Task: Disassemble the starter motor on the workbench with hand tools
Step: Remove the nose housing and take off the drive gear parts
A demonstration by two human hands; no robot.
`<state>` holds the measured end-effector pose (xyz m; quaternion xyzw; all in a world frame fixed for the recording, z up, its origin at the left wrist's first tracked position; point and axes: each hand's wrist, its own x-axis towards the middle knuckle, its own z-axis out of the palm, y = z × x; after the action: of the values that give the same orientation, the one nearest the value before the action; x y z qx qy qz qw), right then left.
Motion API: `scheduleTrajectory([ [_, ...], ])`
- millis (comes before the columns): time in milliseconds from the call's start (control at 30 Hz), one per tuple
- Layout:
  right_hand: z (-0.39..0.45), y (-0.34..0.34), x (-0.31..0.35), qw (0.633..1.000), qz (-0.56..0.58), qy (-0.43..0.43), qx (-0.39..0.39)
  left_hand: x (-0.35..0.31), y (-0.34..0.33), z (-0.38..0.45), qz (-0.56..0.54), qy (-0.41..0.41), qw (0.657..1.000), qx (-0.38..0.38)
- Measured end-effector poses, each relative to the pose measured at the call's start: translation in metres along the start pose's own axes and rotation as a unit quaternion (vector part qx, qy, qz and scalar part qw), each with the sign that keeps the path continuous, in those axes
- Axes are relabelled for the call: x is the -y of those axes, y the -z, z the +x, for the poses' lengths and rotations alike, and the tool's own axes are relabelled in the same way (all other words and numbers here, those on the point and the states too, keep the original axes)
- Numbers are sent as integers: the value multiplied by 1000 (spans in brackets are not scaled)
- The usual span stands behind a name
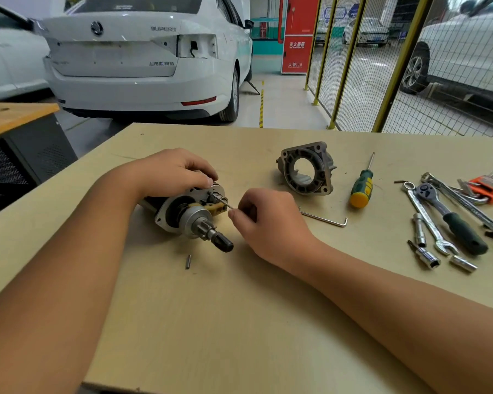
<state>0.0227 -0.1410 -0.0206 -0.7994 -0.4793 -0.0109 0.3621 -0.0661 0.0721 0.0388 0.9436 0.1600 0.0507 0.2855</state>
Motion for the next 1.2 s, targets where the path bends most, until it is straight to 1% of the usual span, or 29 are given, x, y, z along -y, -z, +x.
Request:
scheduleTrajectory([
  [200,3,-1,-4,1000,0,-6,-21,-3,5,-3,17,46,998,26],
  [333,3,1,-7,1000,8,-1,-20,-1,9,-6,8,66,997,34],
  [400,4,3,-8,1000,7,13,-2,0,10,-9,-3,72,997,38],
  [500,6,3,-7,998,-34,52,30,0,11,-12,-18,76,996,34],
  [633,10,7,-8,995,-37,79,52,-2,7,-13,-47,78,995,34],
  [700,13,10,-7,993,-43,87,68,-3,6,-13,-40,82,995,34],
  [867,26,19,-2,996,-27,54,59,-4,6,-11,-32,88,995,40],
  [1000,32,24,3,996,-60,41,53,-3,10,-12,-25,98,994,50],
  [1100,33,25,5,995,-77,35,48,-3,10,-12,-26,108,993,45],
  [1200,33,23,5,997,-39,27,52,-4,8,-12,-22,115,992,44],
])
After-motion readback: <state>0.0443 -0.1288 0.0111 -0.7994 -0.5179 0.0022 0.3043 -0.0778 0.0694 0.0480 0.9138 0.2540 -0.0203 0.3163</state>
